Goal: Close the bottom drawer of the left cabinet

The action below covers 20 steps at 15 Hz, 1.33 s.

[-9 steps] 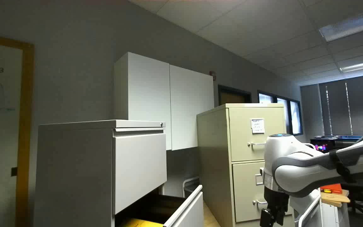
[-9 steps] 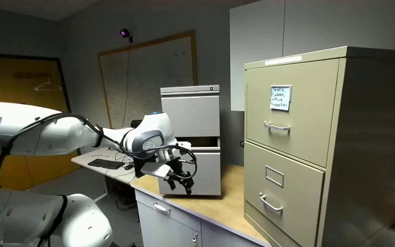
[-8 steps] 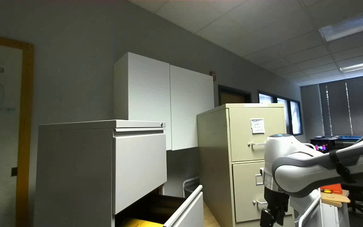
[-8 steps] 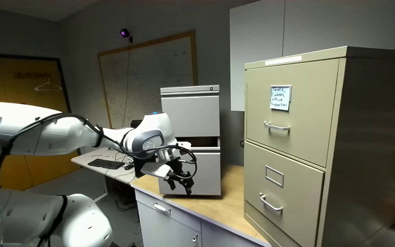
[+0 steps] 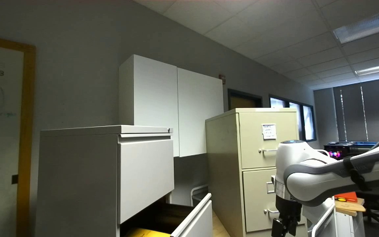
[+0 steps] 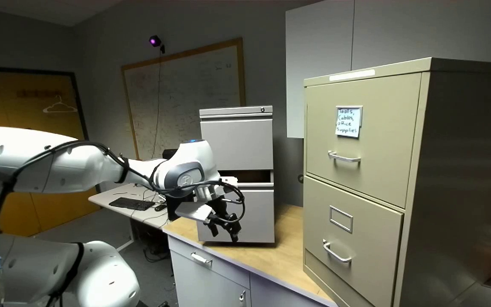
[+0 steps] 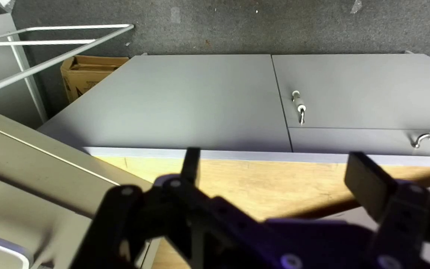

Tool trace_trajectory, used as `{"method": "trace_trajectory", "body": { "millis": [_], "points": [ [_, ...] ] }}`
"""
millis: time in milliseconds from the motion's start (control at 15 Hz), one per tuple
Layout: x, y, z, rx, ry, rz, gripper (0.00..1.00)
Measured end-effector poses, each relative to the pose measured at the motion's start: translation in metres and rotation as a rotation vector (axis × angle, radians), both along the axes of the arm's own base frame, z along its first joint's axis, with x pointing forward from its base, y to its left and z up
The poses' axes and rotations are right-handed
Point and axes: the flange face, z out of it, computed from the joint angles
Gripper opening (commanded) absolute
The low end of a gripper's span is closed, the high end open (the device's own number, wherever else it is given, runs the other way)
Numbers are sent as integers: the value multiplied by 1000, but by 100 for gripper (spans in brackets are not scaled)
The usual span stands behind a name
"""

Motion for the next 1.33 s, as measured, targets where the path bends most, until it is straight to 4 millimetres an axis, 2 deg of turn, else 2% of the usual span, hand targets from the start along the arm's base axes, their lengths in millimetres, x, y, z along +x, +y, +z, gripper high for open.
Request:
{"method": "trace_trajectory", "body": {
  "millis": [400,600,800,867,933,1333],
  "points": [
    [5,0,6,-7,-43,5,100],
    [19,2,12,-14,-135,26,100],
    [42,8,15,-7,-224,58,100],
    [51,10,14,0,-248,71,75],
    [60,12,13,10,-269,84,75],
    [117,20,-1,136,-338,147,29]
  ]
}}
